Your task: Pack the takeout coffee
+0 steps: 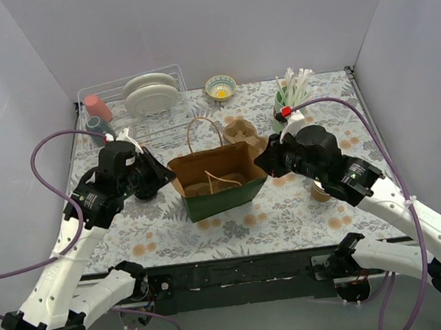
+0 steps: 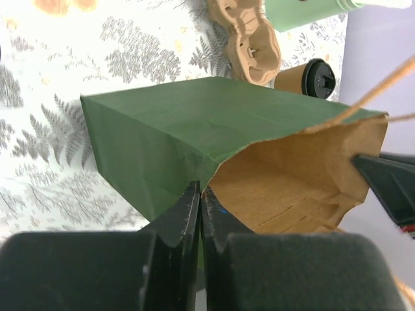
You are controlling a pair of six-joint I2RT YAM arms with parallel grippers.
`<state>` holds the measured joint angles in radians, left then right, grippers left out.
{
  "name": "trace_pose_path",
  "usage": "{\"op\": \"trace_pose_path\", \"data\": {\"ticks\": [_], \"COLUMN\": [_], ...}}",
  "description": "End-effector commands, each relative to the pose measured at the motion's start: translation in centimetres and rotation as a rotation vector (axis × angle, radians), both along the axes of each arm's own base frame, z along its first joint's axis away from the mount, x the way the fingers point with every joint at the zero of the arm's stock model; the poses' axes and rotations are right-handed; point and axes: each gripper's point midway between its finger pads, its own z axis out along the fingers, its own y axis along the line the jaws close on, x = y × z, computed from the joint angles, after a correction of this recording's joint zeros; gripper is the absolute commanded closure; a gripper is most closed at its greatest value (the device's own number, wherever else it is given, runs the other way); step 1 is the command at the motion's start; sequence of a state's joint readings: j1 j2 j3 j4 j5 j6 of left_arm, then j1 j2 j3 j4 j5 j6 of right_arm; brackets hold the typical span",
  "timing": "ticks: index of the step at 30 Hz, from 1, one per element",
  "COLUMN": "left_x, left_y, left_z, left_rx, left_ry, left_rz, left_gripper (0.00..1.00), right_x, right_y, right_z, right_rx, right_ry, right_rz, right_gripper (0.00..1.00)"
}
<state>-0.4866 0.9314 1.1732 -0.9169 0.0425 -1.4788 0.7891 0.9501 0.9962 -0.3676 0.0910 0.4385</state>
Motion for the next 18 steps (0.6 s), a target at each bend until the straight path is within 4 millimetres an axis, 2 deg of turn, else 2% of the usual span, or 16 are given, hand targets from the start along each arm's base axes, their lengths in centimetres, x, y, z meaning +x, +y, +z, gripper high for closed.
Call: {"op": "trace_pose_path", "data": {"ticks": [1, 3, 4, 5, 6, 8, 9, 13, 15, 18], "left_x": [0.5, -0.5, -0.9, -1.1, -1.3, -1.9, -2.1, -3.0, -2.9, -3.2], "left_y": [-0.7, -1.5, -1.5, -1.6, -1.5, -1.4, -1.4, -1.8, -1.6, -1.6], "left_z": [2.7, 2.7, 4.2, 4.5, 4.2, 4.7, 3.9, 3.2, 2.9, 2.7], "left_rx": [0.039, 0.051, 0.030, 0.035, 0.041, 0.040, 0.060, 0.068, 0.078, 0.083], "left_ry": [-0.224, -0.298, -0.383, -0.422, -0.439, -0.492, -0.500, -0.553, -0.545, -0.554], "left_rz": [-0.158, -0.277, -0.294, -0.318, -0.325, -0.349, -0.376, -0.449, -0.444, -0.453], "left_gripper": [1.00, 1.00, 1.00, 1.00, 1.00, 1.00, 1.00, 1.00, 1.00, 1.00], "right_x": [-0.9, -1.2, -1.3, -1.5, -1.4, -1.6, -1.1, 0.6, 1.8, 3.0], "right_y": [0.4, -0.2, -0.5, -0.9, -1.4, -2.3, -3.0, -5.5, -7.0, -8.0], "right_z": [4.0, 6.2, 6.6, 7.5, 8.6, 9.7, 9.9, 8.9, 7.2, 5.8], "right_rx": [0.057, 0.067, 0.048, 0.055, 0.063, 0.062, 0.051, -0.045, -0.144, -0.238], "right_ry": [-0.135, -0.199, -0.225, -0.250, -0.277, -0.311, -0.322, -0.309, -0.263, -0.228], "right_rz": [0.086, 0.092, 0.099, 0.094, 0.076, 0.055, 0.010, -0.141, -0.238, -0.298], "right_gripper": [0.66, 0.50, 0.47, 0.45, 0.41, 0.38, 0.34, 0.27, 0.26, 0.23]}}
